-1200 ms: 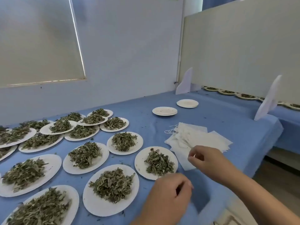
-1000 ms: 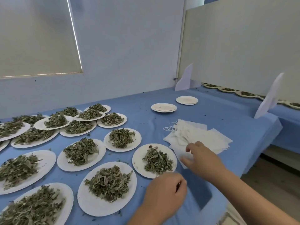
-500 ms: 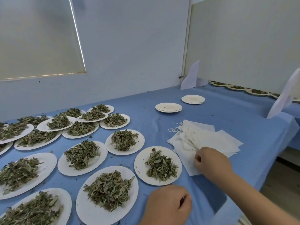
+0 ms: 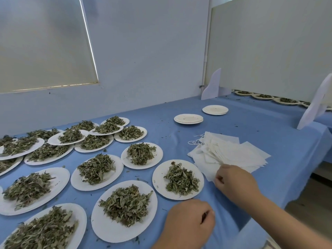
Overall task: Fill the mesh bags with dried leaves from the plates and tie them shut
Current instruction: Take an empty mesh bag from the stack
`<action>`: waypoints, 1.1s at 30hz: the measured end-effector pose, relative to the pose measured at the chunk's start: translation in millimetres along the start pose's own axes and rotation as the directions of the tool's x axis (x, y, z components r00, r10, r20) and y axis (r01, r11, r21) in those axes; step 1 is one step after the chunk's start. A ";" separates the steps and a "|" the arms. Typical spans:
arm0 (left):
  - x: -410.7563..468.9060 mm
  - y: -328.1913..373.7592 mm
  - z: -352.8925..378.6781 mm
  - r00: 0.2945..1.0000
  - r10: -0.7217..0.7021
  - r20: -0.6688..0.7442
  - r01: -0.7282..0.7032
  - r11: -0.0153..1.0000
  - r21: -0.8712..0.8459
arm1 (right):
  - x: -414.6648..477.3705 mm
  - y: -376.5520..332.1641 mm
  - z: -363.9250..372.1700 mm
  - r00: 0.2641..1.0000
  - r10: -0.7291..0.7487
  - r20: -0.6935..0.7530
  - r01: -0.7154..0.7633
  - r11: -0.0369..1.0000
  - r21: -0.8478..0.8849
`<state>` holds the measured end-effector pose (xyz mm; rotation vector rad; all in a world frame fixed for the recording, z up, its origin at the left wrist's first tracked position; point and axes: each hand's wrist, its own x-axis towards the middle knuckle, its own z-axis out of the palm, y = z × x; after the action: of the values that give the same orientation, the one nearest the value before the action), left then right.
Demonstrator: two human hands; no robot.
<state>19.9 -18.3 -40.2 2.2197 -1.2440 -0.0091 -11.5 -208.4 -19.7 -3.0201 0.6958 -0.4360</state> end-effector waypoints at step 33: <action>-84.7 -74.6 -214.8 0.606 -0.693 -0.390 0.172 0.593 -0.787 | 56.1 -190.9 -158.3 0.818 -0.544 -0.189 0.105 -0.182 0.978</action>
<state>90.5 181.6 77.9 1.5509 -0.1235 0.1017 75.5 -52.6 161.3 -1.5031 -0.4800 -0.2281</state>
